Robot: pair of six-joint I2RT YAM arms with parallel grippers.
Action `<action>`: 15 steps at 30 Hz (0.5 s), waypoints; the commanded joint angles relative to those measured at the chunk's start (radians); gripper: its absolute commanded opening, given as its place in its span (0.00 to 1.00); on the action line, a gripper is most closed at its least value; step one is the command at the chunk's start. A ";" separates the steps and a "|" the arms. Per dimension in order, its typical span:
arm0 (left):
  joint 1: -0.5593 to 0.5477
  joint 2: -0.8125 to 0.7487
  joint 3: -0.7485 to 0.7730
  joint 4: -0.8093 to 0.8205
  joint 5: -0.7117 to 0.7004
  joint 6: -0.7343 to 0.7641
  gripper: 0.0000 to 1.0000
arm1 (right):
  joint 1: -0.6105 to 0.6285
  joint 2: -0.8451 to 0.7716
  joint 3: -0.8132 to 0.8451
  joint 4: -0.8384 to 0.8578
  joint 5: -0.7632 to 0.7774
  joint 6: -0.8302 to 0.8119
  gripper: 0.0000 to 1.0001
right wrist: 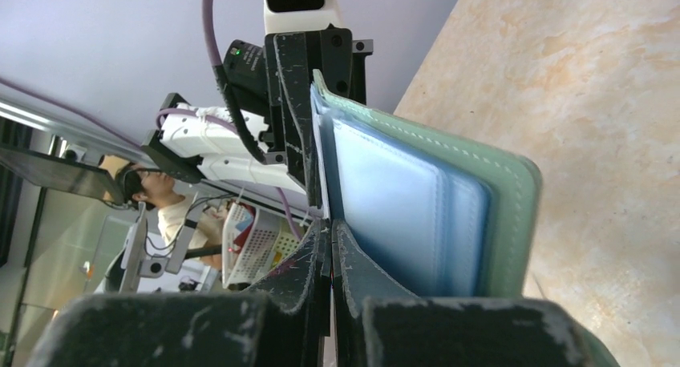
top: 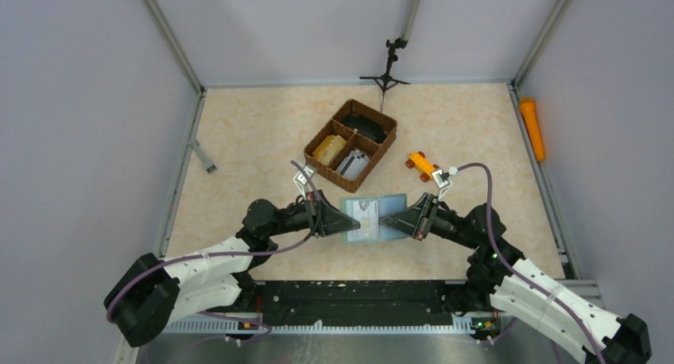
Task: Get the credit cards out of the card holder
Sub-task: Remove the credit card from the card holder.
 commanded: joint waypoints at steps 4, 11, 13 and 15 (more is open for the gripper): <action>0.009 -0.082 -0.008 -0.020 -0.041 0.046 0.00 | -0.025 -0.054 0.022 -0.055 0.032 -0.028 0.00; 0.009 -0.039 0.006 0.024 -0.001 0.021 0.00 | -0.025 0.043 0.002 0.130 -0.072 0.014 0.37; 0.008 -0.007 0.008 0.056 0.009 0.006 0.00 | -0.025 0.065 0.004 0.157 -0.081 0.022 0.38; 0.007 0.022 0.012 0.095 0.018 -0.010 0.00 | -0.025 0.076 0.010 0.161 -0.082 0.017 0.36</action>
